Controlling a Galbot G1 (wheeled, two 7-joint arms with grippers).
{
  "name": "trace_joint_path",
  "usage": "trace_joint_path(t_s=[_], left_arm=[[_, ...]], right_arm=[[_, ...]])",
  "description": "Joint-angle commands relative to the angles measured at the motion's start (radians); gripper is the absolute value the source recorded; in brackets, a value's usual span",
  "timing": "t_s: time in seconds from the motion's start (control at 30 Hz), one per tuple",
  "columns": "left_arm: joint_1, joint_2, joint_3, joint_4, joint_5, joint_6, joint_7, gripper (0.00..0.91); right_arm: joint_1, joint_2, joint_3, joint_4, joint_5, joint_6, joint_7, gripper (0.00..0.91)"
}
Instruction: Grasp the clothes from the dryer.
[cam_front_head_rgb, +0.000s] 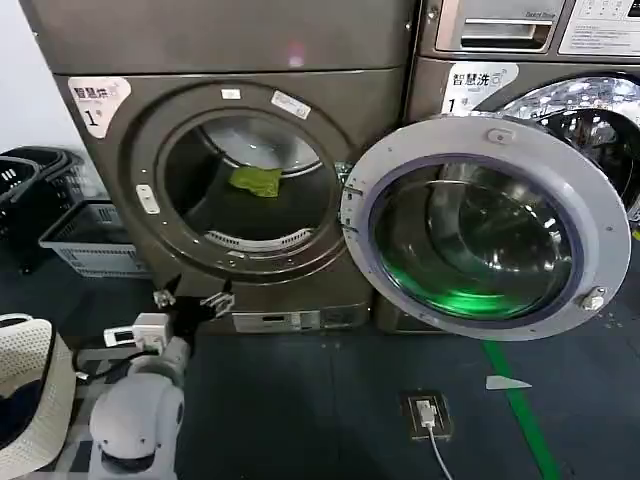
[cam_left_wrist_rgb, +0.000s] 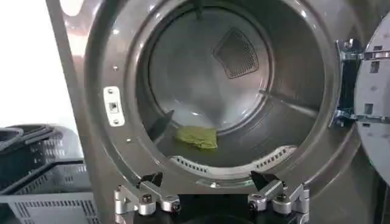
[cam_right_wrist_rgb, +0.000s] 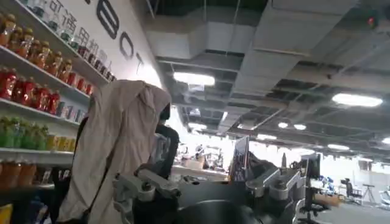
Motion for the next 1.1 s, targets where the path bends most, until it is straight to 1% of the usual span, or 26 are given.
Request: trace_joint_path(t_s=[0.03,0.1,0.13,0.23,0.33,0.43,0.6,1.1], left_arm=[[-0.002,0.001,0.001,-0.001,-0.001,0.049,-0.002,0.907],[-0.001,0.0,0.001,-0.003,-0.002,0.049,-0.002,0.907],[0.0,0.0,0.002,-0.004,-0.004,0.049,-0.002,0.907],[0.0,0.001,0.002,-0.005,-0.004,0.049,-0.003,0.907],[0.001,0.002,0.002,-0.006,-0.007,0.049,-0.003,0.907],[0.006,0.002,0.002,-0.007,-0.015,0.049,-0.007,0.907],[0.005,0.001,0.003,-0.004,-0.016,0.049,-0.007,0.907],[0.005,-0.005,0.009,-0.002,-0.016,0.049,-0.006,0.907]], right_arm=[[0.0,0.0,0.001,-0.002,0.0,0.004,0.013,0.907],[-0.001,0.003,0.002,-0.002,0.002,0.013,0.016,0.907],[-0.001,0.006,0.004,0.001,0.009,0.009,0.027,0.907],[-0.002,0.012,0.008,0.004,0.044,0.013,0.036,0.907],[-0.006,0.022,0.008,0.005,0.052,0.051,0.04,0.907],[-0.008,0.028,0.011,0.004,0.066,0.063,0.04,0.907],[-0.012,0.026,0.018,0.004,0.091,0.059,0.049,0.907],[-0.016,0.02,0.028,-0.009,0.09,0.06,0.068,0.907]])
